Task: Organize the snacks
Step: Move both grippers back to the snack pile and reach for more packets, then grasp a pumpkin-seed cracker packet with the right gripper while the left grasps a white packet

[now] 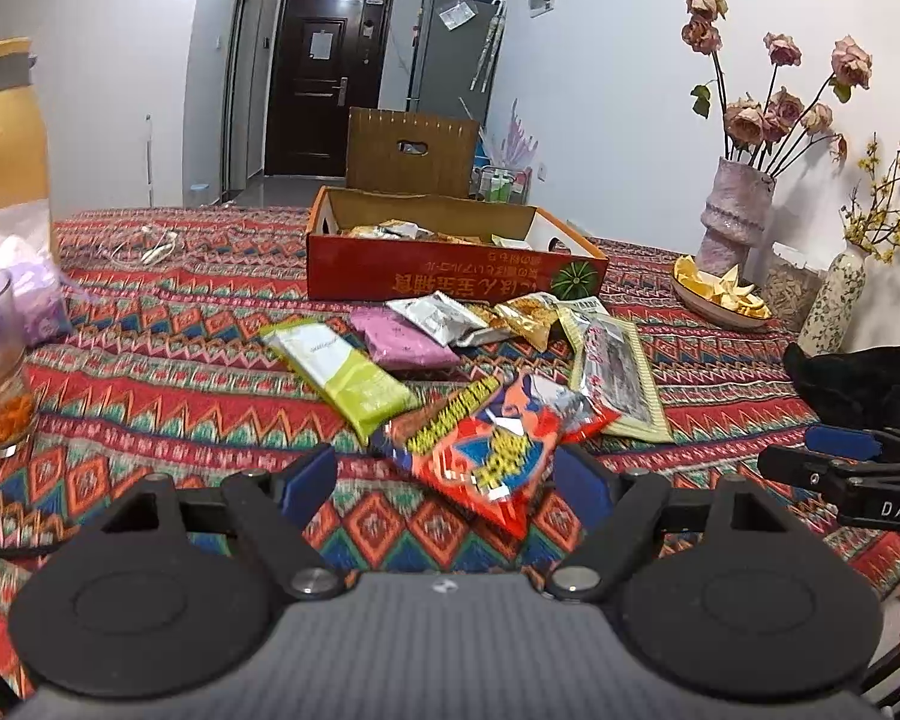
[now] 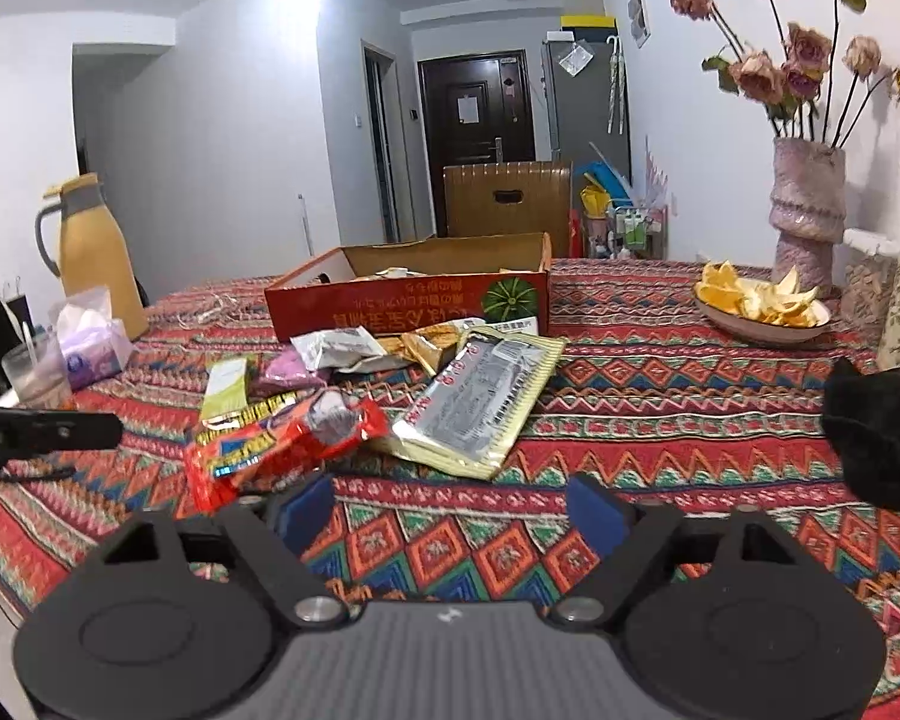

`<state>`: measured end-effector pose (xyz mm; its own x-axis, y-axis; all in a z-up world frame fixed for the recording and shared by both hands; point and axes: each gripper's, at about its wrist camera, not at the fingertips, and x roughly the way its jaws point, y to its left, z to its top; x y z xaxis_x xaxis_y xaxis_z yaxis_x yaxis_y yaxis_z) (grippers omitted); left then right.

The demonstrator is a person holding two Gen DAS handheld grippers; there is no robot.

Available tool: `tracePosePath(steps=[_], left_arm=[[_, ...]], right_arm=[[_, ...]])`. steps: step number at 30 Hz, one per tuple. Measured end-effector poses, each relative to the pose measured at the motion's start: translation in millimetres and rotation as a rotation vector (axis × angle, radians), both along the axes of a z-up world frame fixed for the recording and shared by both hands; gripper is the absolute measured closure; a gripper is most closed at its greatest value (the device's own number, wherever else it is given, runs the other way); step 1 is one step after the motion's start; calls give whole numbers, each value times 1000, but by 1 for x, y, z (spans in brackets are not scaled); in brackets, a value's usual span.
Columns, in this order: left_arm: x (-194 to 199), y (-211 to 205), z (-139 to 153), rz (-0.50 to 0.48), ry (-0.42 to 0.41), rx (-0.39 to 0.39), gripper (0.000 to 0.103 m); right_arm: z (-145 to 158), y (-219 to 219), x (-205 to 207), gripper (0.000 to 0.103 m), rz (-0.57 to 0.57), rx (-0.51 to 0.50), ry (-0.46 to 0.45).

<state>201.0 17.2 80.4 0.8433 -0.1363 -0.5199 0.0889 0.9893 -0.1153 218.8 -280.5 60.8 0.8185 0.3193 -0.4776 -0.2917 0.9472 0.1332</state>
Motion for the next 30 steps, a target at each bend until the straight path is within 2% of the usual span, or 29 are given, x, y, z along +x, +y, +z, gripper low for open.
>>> tracePosePath(steps=[2, 5, 11, 17, 20, 22, 24, 25, 27, 28, 30], left_arm=[[14, -2, 0, -6, -3, 21, 22], [40, -5, 0, -19, 0, 54, 22], [105, -4, 0, -91, -1, 92, 23], [181, -14, -11, -213, 28, 194, 23], [215, -18, -23, -256, 70, 237, 22], [231, -18, -31, -268, 81, 244, 23], [245, -16, -39, -288, 100, 226, 25], [250, -15, -42, -284, 110, 214, 27], [257, -13, -49, -273, 129, 198, 40], [259, -10, -53, -264, 128, 183, 42], [260, -6, -56, -256, 116, 153, 43]], right_arm=[[0, 2, 13, 36, 23, 13, 22], [0, 8, 36, 45, 53, 21, 48], [3, 30, 91, 46, 116, 47, 63], [-2, 57, 160, 46, 173, 69, 106], [-14, 67, 203, 44, 170, 111, 189], [-24, 69, 230, 44, 159, 172, 242], [-31, 70, 250, 43, 96, 189, 277], [-32, 72, 255, 42, 49, 165, 277], [-31, 76, 260, 30, -21, 109, 252], [-32, 77, 262, 20, -43, 107, 244], [-33, 75, 267, 21, -72, 151, 231]])
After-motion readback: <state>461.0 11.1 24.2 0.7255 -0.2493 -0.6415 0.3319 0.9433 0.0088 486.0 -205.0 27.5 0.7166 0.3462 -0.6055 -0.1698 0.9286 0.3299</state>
